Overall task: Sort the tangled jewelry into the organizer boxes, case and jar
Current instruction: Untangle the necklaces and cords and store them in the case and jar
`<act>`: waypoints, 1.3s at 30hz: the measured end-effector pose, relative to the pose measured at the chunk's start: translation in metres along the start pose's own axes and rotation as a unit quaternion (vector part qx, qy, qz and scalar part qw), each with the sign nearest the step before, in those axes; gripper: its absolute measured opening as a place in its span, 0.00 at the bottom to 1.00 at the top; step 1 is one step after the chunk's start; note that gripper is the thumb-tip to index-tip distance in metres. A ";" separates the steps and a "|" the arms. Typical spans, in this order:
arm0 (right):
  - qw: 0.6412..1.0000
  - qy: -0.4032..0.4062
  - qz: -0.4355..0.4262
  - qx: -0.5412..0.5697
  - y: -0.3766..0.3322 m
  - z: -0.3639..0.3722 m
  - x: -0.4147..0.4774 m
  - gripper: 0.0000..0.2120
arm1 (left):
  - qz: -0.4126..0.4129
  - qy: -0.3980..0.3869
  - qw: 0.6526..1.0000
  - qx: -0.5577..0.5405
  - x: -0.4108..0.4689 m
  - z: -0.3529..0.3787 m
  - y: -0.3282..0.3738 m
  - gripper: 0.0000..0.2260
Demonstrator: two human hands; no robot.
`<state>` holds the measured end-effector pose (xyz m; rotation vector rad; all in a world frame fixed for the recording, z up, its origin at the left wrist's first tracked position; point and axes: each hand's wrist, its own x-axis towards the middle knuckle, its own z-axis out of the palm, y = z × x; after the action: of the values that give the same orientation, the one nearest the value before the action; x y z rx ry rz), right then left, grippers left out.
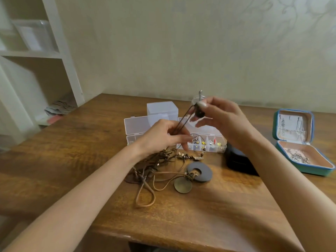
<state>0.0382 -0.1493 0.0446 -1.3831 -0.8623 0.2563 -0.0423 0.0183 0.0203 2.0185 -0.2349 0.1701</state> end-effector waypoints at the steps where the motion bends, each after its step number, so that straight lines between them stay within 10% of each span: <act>1: 0.999 0.023 -0.012 0.046 0.001 -0.005 0.002 0.08 | 0.002 -0.012 1.000 -0.013 0.002 -0.002 0.000 0.02; 9: 0.924 0.119 -0.067 0.356 -0.001 -0.052 0.006 0.18 | 0.000 -0.067 0.997 -0.030 0.011 -0.006 -0.020 0.01; 17: 0.919 0.169 -0.151 0.323 -0.004 -0.099 -0.006 0.05 | -0.019 -0.077 0.989 0.127 0.009 -0.015 -0.035 0.01; 22: 0.908 0.195 -0.248 0.274 -0.009 -0.134 -0.013 0.15 | -0.028 -0.074 0.989 0.126 0.007 -0.017 -0.035 0.03; 32: 0.964 0.203 -0.127 0.112 0.002 -0.060 -0.003 0.06 | 0.035 0.066 0.987 -0.140 0.008 -0.006 -0.014 0.08; 39: 0.986 0.147 -0.038 0.071 0.010 -0.046 -0.006 0.14 | 0.080 0.159 0.976 0.128 0.012 -0.003 -0.007 0.04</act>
<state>0.0683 -0.1853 0.0355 -1.2152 -0.6377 0.0508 -0.0293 0.0231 0.0185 2.1901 -0.1779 0.6472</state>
